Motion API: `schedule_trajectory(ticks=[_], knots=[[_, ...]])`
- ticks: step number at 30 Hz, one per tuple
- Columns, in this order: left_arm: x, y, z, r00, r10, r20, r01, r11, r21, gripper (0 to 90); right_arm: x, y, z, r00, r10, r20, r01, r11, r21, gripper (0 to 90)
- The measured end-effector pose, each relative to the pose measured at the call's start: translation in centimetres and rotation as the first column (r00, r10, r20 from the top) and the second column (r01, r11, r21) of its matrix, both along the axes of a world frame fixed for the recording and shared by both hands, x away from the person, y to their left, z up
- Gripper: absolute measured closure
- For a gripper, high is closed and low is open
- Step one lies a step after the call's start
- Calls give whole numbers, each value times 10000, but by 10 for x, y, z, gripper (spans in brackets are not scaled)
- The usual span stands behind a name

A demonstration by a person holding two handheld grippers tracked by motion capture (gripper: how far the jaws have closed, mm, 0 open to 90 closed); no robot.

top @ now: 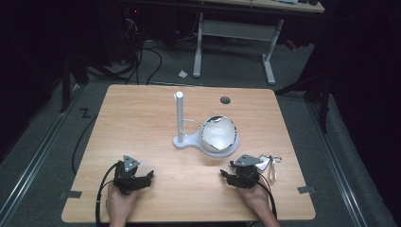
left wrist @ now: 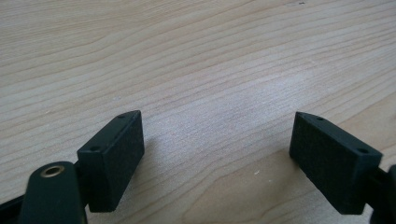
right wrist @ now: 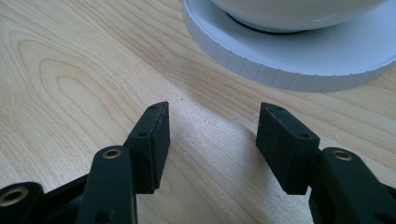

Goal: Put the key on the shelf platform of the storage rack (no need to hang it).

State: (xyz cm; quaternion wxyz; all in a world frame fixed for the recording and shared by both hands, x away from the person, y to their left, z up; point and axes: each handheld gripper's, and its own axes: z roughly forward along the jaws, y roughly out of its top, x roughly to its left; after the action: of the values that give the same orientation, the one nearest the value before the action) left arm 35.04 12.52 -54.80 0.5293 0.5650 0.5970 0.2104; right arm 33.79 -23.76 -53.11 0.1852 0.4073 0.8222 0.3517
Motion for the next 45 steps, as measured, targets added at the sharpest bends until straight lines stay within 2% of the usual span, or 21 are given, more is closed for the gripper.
schedule_trajectory(ticks=[16, 21, 23, 26, 28, 30, 32, 38, 42, 45], knots=[[0, 0, 0, 10000, 18, 6, -18, 10000, 0, 184, -1, 0, 0, 10000, -16, 0, 16, 10000, -12, 466], [0, -1, 0, 10000, 5, 5, -5, 10000, 2, 186, -2, -4, 3, 9991, -421, -17, 421, 9987, -275, 476], [0, -1, 0, 10000, 4, 6, -4, 10000, 0, 185, -2, -8, 8, 9988, -467, -142, 468, 9989, 82, 479], [0, -1, 0, 10000, -1, 3, 1, 10000, 1, 185, -2, -14, 14, 9989, -467, -36, 468, 9983, 357, 478], [0, -1, 0, 10000, 1, 5, -1, 10000, -1, 185, -2, -16, 16, 9986, -497, -168, 501, 9984, 253, 474], [0, -1, 0, 10000, 0, 4, 0, 10000, 1, 186, -4, -16, 17, 9990, -428, -91, 429, 9990, 104, 474], [0, -1, 0, 10000, -1, 3, 1, 10000, 1, 186, -5, -17, 19, 9993, -368, -6, 368, 9991, 187, 463], [0, 0, 0, 10000, -3, 6, 3, 10000, -4, 187, -7, -24, 25, 9984, -511, 227, 488, 9946, 913, 396], [0, 0, 0, 10000, -3, 4, 3, 10000, -2, 188, -7, -31, 28, 9973, -687, 248, 657, 9921, 1064, 387], [0, 0, 0, 10000, -4, 2, 4, 10000, -1, 188, -7, -37, 28, 9955, -940, 129, 923, 9909, 985, 387]])
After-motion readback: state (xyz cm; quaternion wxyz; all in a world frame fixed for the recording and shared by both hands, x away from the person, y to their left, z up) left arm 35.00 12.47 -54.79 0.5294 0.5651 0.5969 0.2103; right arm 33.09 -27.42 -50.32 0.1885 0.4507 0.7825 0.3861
